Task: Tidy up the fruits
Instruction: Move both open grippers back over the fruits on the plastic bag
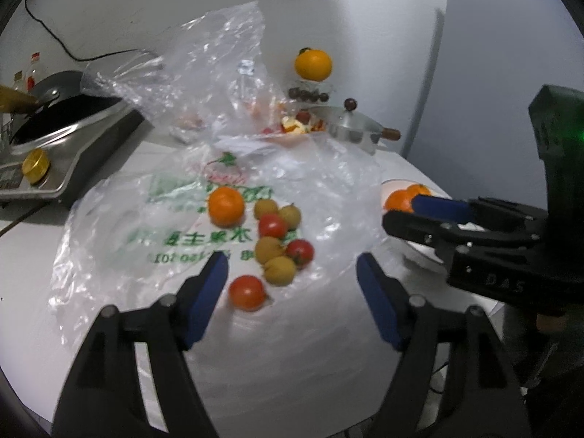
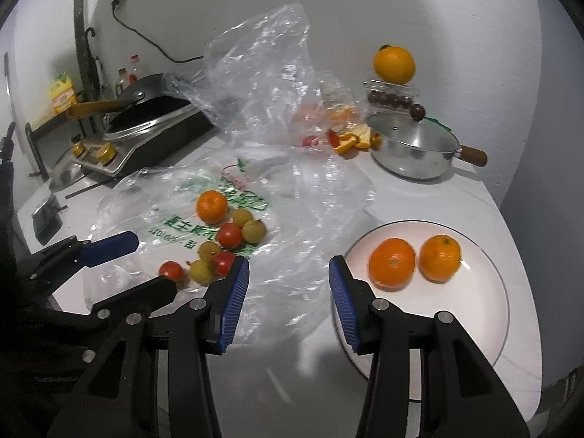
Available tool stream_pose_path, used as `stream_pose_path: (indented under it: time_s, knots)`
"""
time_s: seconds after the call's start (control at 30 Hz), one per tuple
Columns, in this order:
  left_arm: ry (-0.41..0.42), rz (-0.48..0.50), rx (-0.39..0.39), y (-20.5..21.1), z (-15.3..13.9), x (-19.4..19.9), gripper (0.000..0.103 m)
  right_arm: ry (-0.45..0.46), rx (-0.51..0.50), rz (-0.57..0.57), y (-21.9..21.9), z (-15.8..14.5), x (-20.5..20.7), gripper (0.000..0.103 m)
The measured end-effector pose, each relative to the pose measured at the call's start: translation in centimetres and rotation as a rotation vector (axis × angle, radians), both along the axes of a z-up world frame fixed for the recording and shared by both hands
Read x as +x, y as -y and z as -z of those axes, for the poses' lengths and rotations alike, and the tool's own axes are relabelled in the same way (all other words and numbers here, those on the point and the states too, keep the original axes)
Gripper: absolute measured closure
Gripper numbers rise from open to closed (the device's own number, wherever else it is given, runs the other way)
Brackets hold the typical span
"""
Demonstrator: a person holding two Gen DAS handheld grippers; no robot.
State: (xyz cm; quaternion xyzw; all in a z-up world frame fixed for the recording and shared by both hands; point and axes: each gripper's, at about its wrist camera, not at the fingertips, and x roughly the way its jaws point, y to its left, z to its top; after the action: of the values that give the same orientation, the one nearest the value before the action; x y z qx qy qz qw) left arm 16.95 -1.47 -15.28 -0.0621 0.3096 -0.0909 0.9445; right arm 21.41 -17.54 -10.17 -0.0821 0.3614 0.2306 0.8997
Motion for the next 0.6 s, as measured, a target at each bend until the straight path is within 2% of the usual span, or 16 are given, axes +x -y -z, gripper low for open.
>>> stream_pose_path:
  time_s: [0.33, 0.57, 0.6]
  knots:
    - [-0.038, -0.034, 0.017, -1.7, 1.8, 0.4, 0.029, -0.001, -0.001, -0.039, -2.1, 0.6, -0.5, 0.055]
    - [-0.066, -0.042, 0.064, -1.3, 3.0, 1.5, 0.03, -0.017, 0.009, -0.062, -2.5, 1.4, -0.2, 0.055]
    - [-0.076, -0.036, 0.072, -1.1, 3.1, 1.8, 0.033, -0.017, 0.01, -0.067, -2.4, 1.5, -0.2, 0.055]
